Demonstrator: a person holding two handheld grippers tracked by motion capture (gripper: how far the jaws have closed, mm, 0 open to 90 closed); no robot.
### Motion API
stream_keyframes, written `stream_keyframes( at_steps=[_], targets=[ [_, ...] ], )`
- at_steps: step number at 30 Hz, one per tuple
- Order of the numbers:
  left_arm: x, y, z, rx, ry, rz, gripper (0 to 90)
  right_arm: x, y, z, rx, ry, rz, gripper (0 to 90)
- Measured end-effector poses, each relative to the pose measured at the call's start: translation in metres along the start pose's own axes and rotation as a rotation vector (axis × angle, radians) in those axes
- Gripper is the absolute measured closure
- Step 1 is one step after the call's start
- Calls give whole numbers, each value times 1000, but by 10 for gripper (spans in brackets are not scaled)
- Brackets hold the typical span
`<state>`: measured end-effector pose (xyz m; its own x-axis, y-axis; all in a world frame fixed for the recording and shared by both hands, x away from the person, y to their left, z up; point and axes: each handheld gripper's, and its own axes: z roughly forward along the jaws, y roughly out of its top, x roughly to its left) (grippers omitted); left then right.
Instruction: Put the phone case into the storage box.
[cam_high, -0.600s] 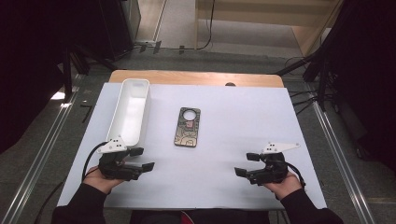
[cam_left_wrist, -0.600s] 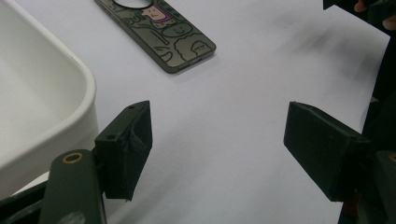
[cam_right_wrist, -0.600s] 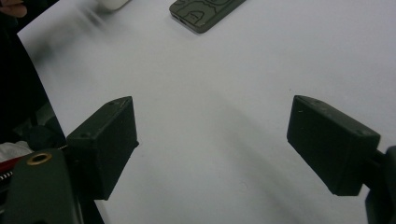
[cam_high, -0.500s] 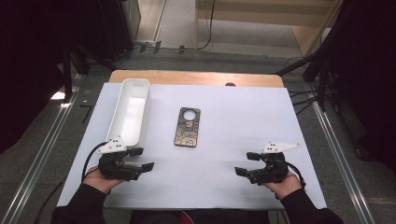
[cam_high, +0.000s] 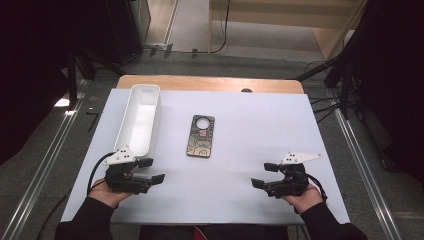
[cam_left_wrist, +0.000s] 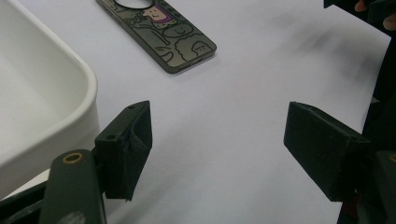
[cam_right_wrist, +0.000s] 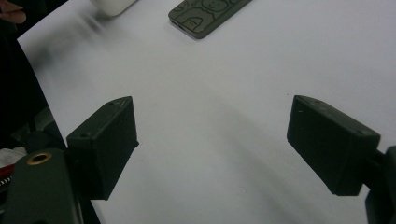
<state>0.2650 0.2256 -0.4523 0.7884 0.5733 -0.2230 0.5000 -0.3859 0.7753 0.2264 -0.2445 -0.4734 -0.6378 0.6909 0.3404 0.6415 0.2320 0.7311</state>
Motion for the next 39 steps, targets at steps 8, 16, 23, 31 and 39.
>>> stream_keyframes(
  at_steps=[8, 16, 23, 31, 39],
  targets=[
    [-1, 0, 0, -3, -5, 0, 236, -1, 0, -1, 3, -2, -1, 152],
    [-1, 0, 1, 7, -12, 1, 236, -1, 0, 0, 4, 1, 2, 152],
    [0, 0, 1, 2, -14, -8, 235, -2, -1, 1, 18, 4, 14, 152],
    [0, 0, 1, 3, -17, -12, 235, -2, -1, 1, 20, 7, 9, 152],
    [-1, 2, 0, -6, -17, -5, 234, -2, -2, 2, 27, 10, 8, 152]
  ],
)
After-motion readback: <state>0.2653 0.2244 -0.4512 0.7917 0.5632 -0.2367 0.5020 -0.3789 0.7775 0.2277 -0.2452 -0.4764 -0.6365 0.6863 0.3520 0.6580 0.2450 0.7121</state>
